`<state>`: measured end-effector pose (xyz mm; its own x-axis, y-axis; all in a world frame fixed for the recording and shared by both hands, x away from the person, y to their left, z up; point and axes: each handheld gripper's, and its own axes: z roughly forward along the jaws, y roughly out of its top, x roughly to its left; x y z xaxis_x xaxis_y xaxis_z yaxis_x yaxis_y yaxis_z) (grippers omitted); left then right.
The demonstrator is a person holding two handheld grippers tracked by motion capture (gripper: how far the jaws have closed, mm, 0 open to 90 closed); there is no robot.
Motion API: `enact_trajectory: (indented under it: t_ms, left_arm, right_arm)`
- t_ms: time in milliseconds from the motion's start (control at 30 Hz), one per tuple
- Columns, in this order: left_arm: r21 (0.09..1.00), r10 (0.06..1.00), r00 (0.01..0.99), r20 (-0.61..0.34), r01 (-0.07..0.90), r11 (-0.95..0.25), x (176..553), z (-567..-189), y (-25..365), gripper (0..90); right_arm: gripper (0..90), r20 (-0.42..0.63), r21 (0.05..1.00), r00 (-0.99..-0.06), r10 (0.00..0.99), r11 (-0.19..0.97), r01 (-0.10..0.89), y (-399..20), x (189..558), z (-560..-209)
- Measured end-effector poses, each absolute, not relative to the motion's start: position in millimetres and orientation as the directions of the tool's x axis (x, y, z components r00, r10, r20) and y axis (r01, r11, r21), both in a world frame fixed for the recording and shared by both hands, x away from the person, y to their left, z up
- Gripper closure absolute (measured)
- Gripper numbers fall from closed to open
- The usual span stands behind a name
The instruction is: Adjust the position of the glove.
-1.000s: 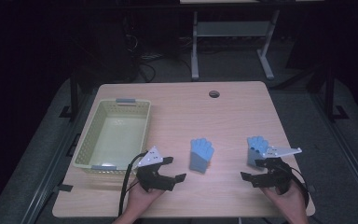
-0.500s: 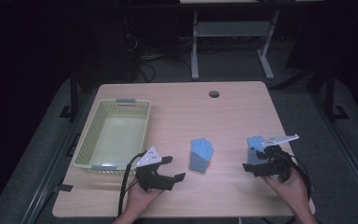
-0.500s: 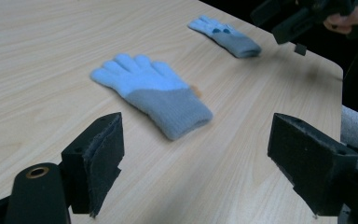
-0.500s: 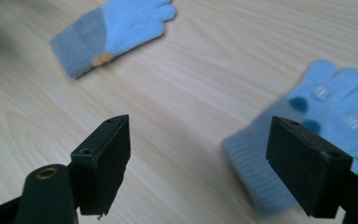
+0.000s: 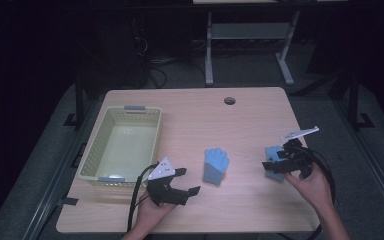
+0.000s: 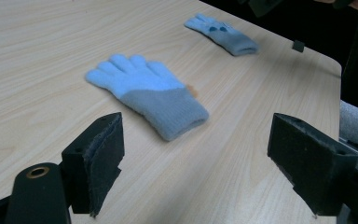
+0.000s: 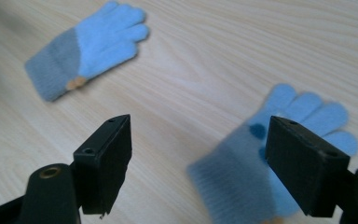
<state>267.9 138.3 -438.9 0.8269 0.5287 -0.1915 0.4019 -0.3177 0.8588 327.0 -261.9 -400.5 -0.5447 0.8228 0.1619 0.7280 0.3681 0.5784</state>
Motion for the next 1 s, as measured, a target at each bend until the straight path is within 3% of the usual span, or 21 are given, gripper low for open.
enact_trajectory:
  t_ms: [1000]
  left_arm:
    - [0.859,0.519,0.826,-0.218,0.415,-0.299,269.1,-440.9,136.5,18.6]
  right_arm:
    - [37.9,0.175,0.442,-0.418,0.891,0.308,0.842,-281.5,361.6,-425.5]
